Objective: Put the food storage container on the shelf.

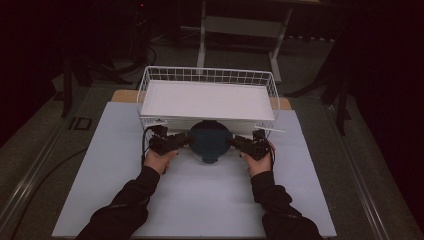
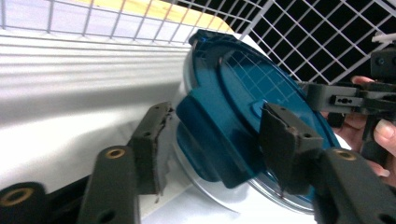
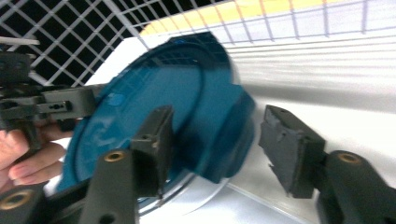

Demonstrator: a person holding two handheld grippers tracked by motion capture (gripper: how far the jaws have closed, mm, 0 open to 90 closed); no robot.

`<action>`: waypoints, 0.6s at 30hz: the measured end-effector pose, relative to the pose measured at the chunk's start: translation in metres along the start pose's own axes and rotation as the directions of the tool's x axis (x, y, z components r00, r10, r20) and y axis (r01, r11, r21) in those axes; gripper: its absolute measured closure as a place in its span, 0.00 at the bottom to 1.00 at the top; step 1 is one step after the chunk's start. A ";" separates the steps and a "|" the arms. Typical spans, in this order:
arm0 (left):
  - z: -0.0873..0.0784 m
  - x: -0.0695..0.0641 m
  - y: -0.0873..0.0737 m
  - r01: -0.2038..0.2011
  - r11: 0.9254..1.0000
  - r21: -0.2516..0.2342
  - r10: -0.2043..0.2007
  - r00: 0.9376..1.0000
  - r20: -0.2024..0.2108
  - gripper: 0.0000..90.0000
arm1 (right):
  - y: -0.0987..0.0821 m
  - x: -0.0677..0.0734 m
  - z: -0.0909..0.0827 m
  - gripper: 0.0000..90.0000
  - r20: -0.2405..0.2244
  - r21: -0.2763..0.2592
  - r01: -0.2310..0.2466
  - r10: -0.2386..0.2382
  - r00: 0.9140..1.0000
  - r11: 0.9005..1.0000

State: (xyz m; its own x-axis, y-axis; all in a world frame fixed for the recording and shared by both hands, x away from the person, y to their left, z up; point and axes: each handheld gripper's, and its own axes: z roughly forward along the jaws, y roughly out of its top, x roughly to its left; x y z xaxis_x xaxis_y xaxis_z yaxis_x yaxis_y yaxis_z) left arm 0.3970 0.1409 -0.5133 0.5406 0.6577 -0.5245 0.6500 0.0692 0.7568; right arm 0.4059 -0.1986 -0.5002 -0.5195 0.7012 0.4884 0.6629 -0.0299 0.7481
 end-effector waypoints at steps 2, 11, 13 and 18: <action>-0.003 -0.001 -0.001 -0.002 1.000 -0.007 0.002 0.999 0.033 0.44 | 0.001 0.002 -0.002 0.45 -0.018 -0.004 0.005 -0.005 1.000 1.000; -0.017 -0.014 -0.001 -0.041 0.999 0.032 0.040 0.999 0.033 0.32 | -0.001 0.022 -0.014 0.41 -0.019 -0.005 0.052 -0.052 0.998 0.999; -0.024 -0.017 -0.002 -0.050 0.998 0.035 0.047 0.996 0.071 0.24 | -0.002 0.028 -0.017 0.41 -0.023 -0.008 0.068 -0.068 0.997 0.998; -0.034 -0.026 -0.008 -0.111 0.990 0.088 0.100 0.988 0.120 0.02 | -0.005 0.041 -0.024 0.41 -0.010 -0.011 0.092 -0.092 0.996 0.996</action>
State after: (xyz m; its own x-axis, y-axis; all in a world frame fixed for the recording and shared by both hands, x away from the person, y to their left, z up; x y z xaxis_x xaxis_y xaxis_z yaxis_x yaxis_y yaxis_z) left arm 0.3594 0.1485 -0.4926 0.6629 0.5665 -0.4895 0.6306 -0.0700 0.7730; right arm 0.3681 -0.1867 -0.4731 -0.5833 0.6940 0.4219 0.6064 0.0266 0.7947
